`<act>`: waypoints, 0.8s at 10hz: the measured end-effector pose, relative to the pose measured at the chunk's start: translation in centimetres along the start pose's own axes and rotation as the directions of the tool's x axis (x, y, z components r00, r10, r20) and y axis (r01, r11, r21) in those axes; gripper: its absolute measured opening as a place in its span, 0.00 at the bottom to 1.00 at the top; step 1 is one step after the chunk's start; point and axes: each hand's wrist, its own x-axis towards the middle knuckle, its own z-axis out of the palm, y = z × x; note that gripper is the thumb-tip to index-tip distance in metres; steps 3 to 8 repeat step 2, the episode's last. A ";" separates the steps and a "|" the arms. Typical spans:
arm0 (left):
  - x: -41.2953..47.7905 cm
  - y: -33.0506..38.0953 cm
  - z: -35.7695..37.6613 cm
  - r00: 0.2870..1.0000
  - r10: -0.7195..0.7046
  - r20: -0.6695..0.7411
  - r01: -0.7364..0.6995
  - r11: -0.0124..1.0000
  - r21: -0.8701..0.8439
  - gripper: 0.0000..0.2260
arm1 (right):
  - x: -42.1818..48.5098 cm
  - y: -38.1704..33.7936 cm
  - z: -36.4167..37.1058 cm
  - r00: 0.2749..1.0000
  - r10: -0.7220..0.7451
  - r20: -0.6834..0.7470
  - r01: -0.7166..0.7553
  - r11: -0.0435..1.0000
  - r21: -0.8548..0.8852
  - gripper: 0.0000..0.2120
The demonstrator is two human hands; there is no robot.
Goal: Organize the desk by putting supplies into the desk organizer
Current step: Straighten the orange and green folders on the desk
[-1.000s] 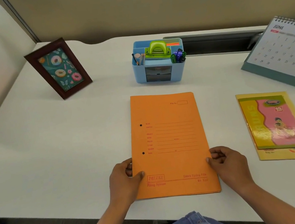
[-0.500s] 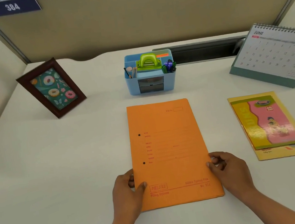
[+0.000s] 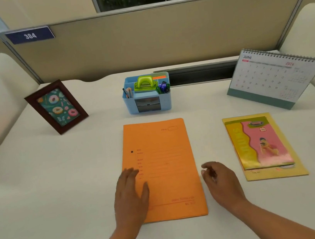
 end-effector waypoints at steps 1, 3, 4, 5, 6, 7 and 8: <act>2.6 3.0 1.3 0.975 0.222 -0.028 -0.218 0.970 0.104 0.22 | 2.3 -0.9 -1.1 0.985 -0.164 -0.061 0.158 0.983 -0.089 0.18; 7.0 5.7 1.9 0.931 0.365 0.008 -0.358 0.908 0.219 0.25 | 5.6 -2.8 -2.5 0.960 -0.274 -0.063 0.242 0.919 -0.312 0.29; 7.0 5.7 1.9 0.931 0.365 0.008 -0.358 0.908 0.219 0.25 | 5.6 -2.8 -2.5 0.960 -0.274 -0.063 0.242 0.919 -0.312 0.29; 7.0 5.7 1.9 0.931 0.365 0.008 -0.358 0.908 0.219 0.25 | 5.6 -2.8 -2.5 0.960 -0.274 -0.063 0.242 0.919 -0.312 0.29; 7.0 5.7 1.9 0.931 0.365 0.008 -0.358 0.908 0.219 0.25 | 5.6 -2.8 -2.5 0.960 -0.274 -0.063 0.242 0.919 -0.312 0.29; 7.0 5.7 1.9 0.931 0.365 0.008 -0.358 0.908 0.219 0.25 | 5.6 -2.8 -2.5 0.960 -0.274 -0.063 0.242 0.919 -0.312 0.29; 7.0 5.7 1.9 0.931 0.365 0.008 -0.358 0.908 0.219 0.25 | 5.6 -2.8 -2.5 0.960 -0.274 -0.063 0.242 0.919 -0.312 0.29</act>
